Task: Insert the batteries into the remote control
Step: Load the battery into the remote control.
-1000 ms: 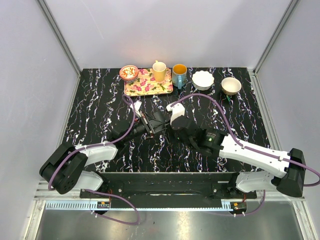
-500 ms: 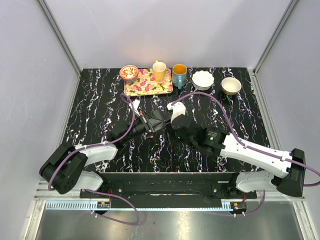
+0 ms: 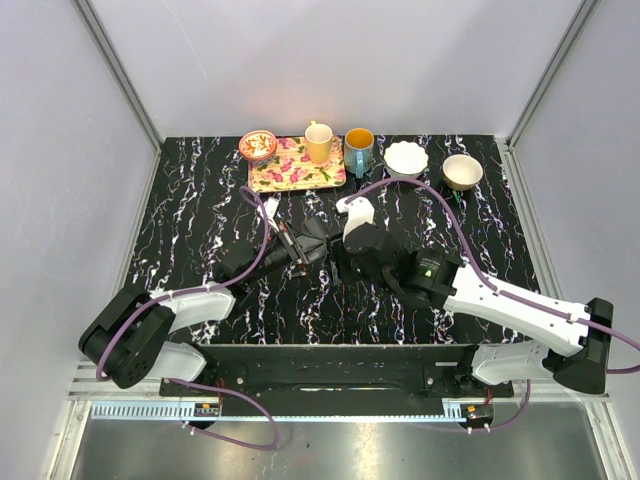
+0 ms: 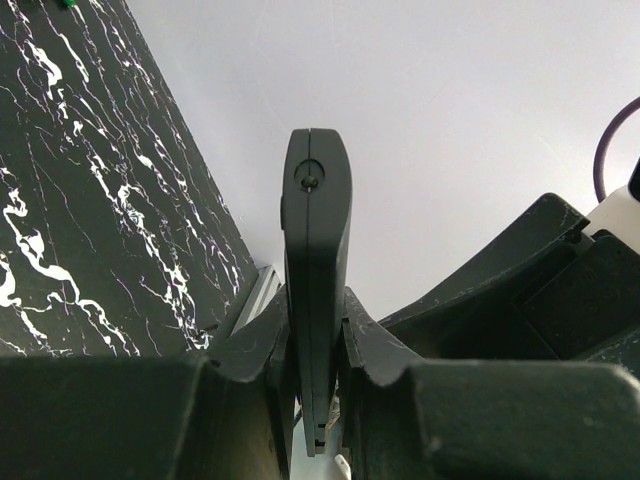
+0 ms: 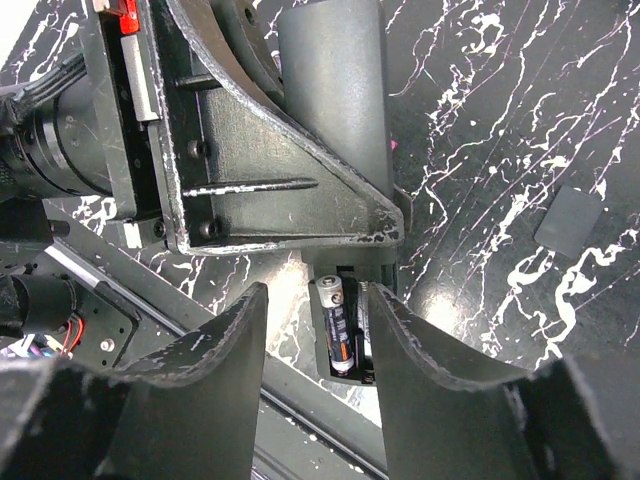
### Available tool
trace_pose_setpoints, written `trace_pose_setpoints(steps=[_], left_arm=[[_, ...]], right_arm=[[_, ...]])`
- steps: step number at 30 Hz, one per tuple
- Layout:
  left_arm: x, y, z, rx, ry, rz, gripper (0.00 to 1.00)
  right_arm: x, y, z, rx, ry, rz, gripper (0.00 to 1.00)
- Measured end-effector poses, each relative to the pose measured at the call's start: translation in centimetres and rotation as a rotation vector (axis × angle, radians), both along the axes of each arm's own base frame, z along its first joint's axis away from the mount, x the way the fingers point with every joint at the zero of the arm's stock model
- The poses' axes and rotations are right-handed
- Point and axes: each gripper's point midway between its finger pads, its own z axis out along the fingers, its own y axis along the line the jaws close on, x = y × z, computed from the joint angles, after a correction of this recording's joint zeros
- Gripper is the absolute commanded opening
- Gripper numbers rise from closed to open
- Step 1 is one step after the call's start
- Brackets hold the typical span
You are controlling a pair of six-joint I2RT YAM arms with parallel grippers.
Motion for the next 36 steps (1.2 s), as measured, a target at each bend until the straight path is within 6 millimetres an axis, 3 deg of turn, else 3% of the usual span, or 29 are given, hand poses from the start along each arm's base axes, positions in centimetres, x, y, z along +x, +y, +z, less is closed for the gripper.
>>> trace_pose_setpoints(steps=[8, 12, 14, 18, 23, 30, 36], left_arm=[[0.0, 0.0, 0.0, 0.000, 0.000, 0.000, 0.00], [0.0, 0.0, 0.0, 0.000, -0.001, 0.000, 0.00], [0.0, 0.0, 0.1, -0.003, -0.004, 0.001, 0.00], [0.0, 0.0, 0.3, -0.008, -0.011, 0.001, 0.00], [-0.1, 0.1, 0.5, -0.012, -0.017, 0.001, 0.00], [-0.4, 0.3, 1.6, -0.031, -0.043, 0.001, 0.00], [-0.4, 0.3, 1.6, -0.029, -0.042, 0.001, 0.00]], right_arm=[[-0.6, -0.7, 1.5, 0.024, 0.002, 0.008, 0.59], [-1.4, -1.9, 3.8, 0.090, -0.017, 0.009, 0.78], [-1.8, -3.4, 5.4, 0.159, -0.035, -0.018, 0.83], [-2.5, -5.6, 6.5, 0.272, -0.019, -0.070, 0.93], [-1.3, -6.2, 4.8, 0.357, 0.114, -0.117, 0.96], [-1.9, -4.3, -1.0, 0.401, 0.381, -0.067, 0.96], [-2.0, -3.0, -0.6, 0.512, 0.443, -0.015, 0.95]])
